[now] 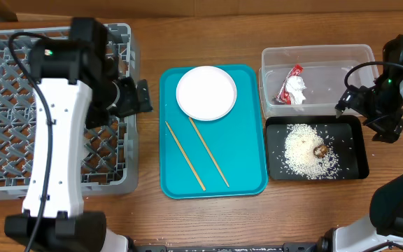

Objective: Sort waste into correct bins and load items into the dishwasher
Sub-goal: 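Withdraw the left gripper and reach to the chopsticks on the tray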

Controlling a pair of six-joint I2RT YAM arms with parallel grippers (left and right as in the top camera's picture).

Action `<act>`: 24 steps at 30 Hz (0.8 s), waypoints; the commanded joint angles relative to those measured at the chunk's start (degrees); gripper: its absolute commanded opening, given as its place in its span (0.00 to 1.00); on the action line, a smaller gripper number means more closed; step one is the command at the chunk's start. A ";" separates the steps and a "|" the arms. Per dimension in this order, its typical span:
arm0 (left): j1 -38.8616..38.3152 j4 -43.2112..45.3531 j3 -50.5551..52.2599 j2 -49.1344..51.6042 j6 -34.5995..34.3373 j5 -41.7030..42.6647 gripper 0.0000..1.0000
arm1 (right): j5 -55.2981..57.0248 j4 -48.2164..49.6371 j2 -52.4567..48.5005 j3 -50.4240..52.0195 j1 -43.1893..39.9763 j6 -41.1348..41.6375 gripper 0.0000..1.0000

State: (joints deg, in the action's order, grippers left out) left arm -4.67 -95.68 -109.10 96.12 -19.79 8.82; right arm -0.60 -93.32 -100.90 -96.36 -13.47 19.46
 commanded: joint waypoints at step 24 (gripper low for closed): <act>-23.23 50.64 50.07 4.74 -31.45 -3.54 0.91 | -0.17 -0.04 1.14 -0.37 -0.11 0.09 1.00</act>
State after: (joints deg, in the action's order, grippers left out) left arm -27.68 -46.19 -59.59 96.64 -50.70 1.72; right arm -0.67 -93.27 -100.90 -96.36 -13.47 19.46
